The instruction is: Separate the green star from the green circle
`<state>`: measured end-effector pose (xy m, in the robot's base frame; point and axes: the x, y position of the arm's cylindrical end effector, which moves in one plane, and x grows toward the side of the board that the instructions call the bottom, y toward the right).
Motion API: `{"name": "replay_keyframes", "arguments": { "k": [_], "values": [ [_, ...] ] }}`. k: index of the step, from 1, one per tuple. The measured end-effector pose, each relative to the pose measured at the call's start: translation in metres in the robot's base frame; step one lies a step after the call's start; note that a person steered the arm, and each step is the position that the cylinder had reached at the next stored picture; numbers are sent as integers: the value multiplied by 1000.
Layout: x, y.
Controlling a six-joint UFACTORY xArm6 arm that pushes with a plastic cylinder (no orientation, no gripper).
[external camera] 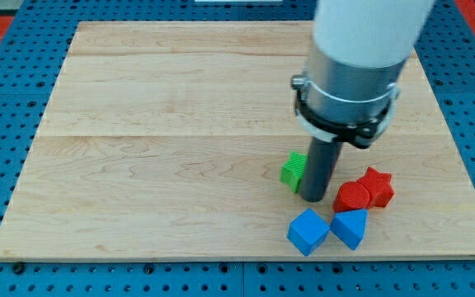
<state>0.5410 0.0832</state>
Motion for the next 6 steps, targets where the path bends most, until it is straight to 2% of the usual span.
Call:
{"name": "replay_keyframes", "arguments": {
  "k": [1, 3, 6],
  "values": [
    [0, 46],
    [0, 61],
    [-24, -49]
  ]
}}
